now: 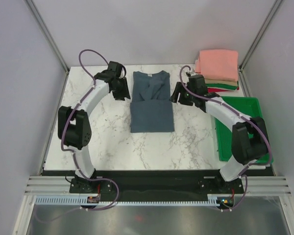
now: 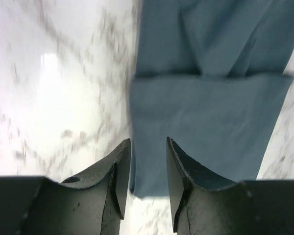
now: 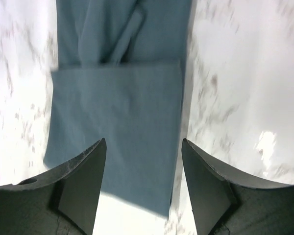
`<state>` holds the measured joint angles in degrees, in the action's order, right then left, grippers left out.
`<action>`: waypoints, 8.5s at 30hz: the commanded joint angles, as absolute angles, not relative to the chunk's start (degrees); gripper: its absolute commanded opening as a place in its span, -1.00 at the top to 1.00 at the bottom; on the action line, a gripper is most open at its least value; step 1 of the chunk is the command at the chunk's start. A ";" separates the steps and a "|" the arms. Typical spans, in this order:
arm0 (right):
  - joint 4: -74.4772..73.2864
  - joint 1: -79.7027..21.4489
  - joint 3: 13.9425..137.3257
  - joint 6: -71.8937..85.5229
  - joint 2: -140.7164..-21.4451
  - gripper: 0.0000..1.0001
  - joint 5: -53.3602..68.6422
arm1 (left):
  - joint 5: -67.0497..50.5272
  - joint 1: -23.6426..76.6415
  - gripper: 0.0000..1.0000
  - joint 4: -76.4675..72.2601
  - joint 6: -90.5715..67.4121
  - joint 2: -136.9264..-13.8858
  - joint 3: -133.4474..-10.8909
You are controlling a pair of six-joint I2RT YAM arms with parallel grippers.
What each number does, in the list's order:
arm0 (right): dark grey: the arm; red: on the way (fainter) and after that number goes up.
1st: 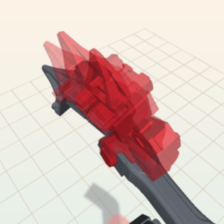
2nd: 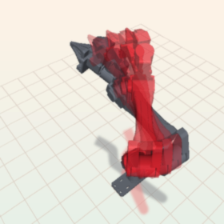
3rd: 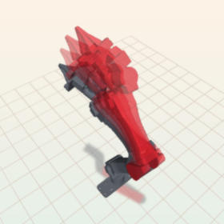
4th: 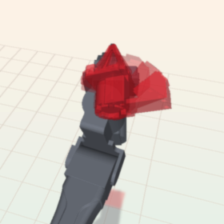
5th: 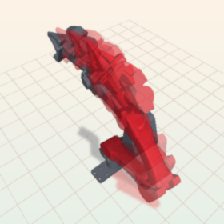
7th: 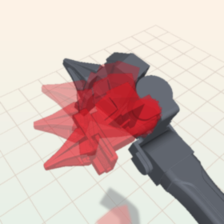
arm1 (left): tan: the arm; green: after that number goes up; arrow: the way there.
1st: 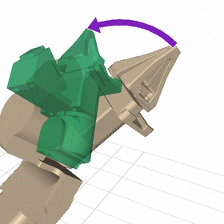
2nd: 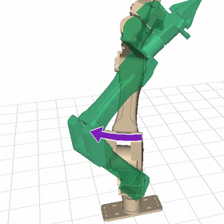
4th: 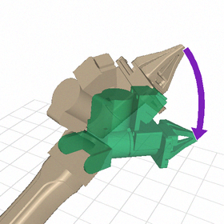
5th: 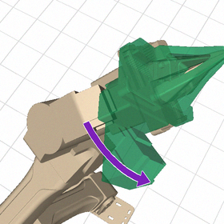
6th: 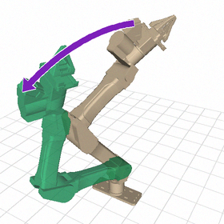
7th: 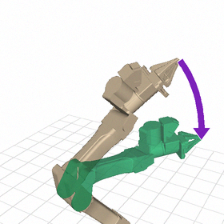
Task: Fold and stack the t-shirts
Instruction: Fold the tshirt, then neatly place the folded tshirt to the corner
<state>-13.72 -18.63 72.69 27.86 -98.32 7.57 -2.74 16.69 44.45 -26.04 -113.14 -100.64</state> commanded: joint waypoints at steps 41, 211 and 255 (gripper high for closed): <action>12.39 -22.85 36.48 32.17 -97.64 0.43 21.88 | -8.09 22.76 0.16 -3.78 -38.50 -91.84 -35.42; -23.56 14.41 141.85 25.65 -123.66 1.00 42.80 | -0.18 10.20 -0.22 42.01 -24.96 -41.75 -48.08; 19.42 24.70 146.16 43.96 -160.67 1.00 32.88 | -0.18 10.20 -0.20 42.01 -25.05 -45.26 -47.90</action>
